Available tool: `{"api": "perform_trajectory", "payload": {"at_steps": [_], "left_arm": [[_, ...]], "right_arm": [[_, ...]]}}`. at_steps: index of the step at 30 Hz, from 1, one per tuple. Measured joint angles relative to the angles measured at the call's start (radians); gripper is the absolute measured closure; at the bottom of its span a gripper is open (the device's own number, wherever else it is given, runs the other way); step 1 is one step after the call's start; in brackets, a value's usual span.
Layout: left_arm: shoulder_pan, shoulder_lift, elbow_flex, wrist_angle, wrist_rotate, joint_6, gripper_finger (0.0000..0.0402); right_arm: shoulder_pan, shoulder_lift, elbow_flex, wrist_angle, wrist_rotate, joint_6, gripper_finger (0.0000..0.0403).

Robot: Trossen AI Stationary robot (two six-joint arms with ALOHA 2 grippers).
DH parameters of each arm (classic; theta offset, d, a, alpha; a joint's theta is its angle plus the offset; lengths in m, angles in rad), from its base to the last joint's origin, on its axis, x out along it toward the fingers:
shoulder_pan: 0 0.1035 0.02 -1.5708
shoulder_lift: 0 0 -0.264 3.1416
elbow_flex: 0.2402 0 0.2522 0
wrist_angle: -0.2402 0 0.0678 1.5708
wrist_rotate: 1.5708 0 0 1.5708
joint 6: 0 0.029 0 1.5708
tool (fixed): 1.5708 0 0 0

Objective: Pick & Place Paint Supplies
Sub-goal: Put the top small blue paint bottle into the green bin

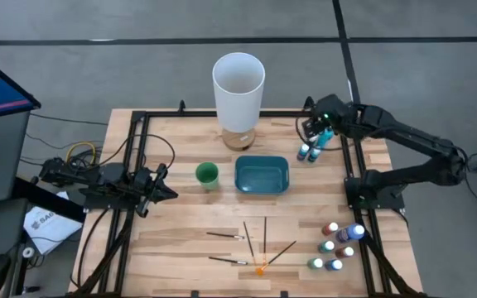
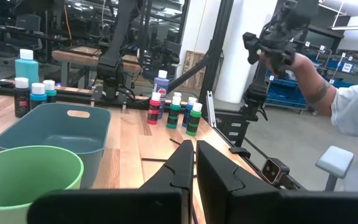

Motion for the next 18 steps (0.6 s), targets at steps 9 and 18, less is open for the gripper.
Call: {"api": "perform_trajectory", "payload": {"at_steps": [9, 18], "left_arm": [[0.000, 0.000, 0.000, 0.000, 0.000, 0.000, 0.0394], [0.000, 0.000, 0.000, 0.000, 0.000, 0.000, 0.0394]], "right_arm": [[-0.147, 0.024, 0.023, -0.204, -0.031, 0.095, 0.0173], [-0.166, 0.024, 0.023, -0.205, -0.179, 0.054, 0.0173]]}}
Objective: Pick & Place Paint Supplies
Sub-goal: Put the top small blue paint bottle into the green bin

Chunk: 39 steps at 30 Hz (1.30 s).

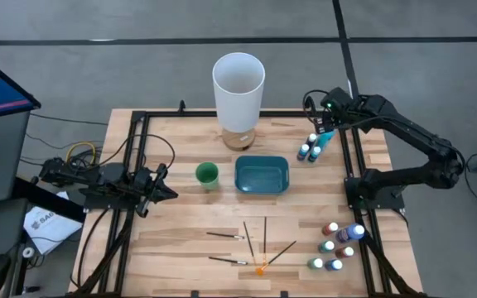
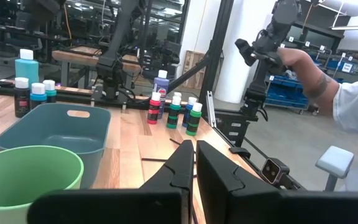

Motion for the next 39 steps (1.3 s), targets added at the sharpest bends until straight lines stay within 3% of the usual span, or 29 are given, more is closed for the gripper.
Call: {"api": "perform_trajectory", "payload": {"at_steps": [4, 13, 24, 39], "left_arm": [[0.000, 0.000, 0.000, 0.000, 0.000, 0.000, 0.0394], [0.000, 0.000, 0.000, 0.008, 0.000, 0.000, 0.0394], [0.000, 0.000, 0.000, 0.016, 0.000, 0.000, 0.0394], [0.000, 0.000, 0.000, 0.021, 0.000, 0.000, 0.0394]], "right_arm": [[0.066, 0.027, 0.000, 0.045, -0.108, -0.020, 0.0173], [0.210, 0.210, 0.000, 0.080, -0.130, -0.048, 0.0173], [0.189, 0.417, 0.000, 0.075, -0.186, -0.116, 0.0180], [0.137, 0.437, -0.006, 0.119, -0.192, -0.192, 0.0210]]}}
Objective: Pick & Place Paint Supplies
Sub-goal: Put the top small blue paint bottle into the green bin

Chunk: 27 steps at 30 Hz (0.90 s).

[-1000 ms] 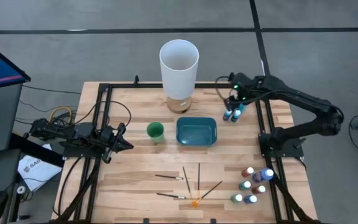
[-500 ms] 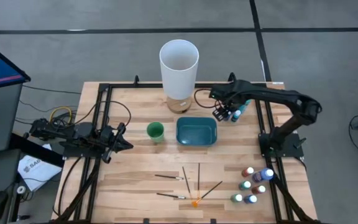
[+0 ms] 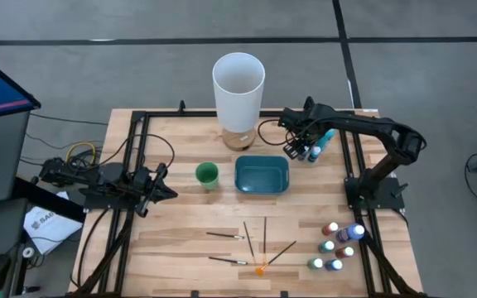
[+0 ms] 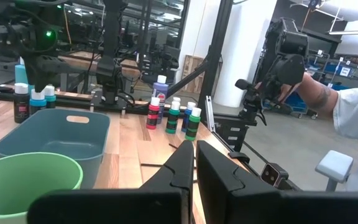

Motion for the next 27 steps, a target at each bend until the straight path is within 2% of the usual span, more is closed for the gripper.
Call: {"api": "perform_trajectory", "payload": {"at_steps": [5, 15, 27], "left_arm": [[0.000, 0.000, 0.000, 0.002, 0.000, 0.000, 0.0394], [0.000, 0.000, 0.000, 0.003, 0.000, 0.000, 0.0394], [0.000, 0.000, 0.000, 0.009, 0.000, 0.000, 0.0394]], "right_arm": [[-0.022, 0.000, -0.029, 0.024, -0.041, -0.014, 0.0201], [-0.026, 0.000, -0.092, 0.084, -0.045, -0.018, 0.0190], [-0.026, 0.000, -0.092, 0.099, -0.045, -0.038, 0.0248]]}}
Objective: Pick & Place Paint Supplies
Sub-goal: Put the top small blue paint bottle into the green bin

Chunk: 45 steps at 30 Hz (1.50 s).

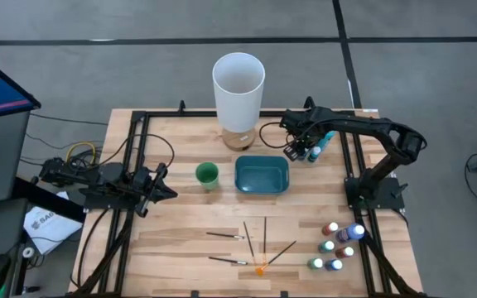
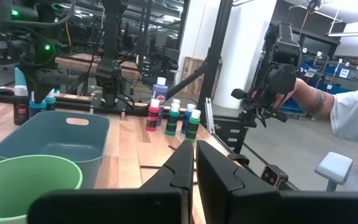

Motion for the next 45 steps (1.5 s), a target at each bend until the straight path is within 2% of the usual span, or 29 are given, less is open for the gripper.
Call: {"api": "perform_trajectory", "payload": {"at_steps": [9, 22, 37, 45], "left_arm": [[0.000, 0.000, 0.000, 0.002, 0.000, 0.000, 0.0394], [0.000, 0.000, 0.000, 0.008, 0.000, 0.000, 0.0394], [0.000, 0.000, 0.000, 0.015, 0.000, 0.000, 0.0394], [0.000, 0.000, 0.000, 0.023, 0.000, 0.000, 0.0394]], "right_arm": [[0.000, 0.000, 0.000, -0.006, -0.001, -0.021, 0.0257], [0.001, 0.000, 0.000, -0.013, -0.008, -0.006, 0.0199], [0.003, 0.000, -0.005, -0.031, -0.027, 0.002, 0.0222], [0.002, -0.001, -0.073, -0.008, -0.030, 0.009, 0.0233]]}}
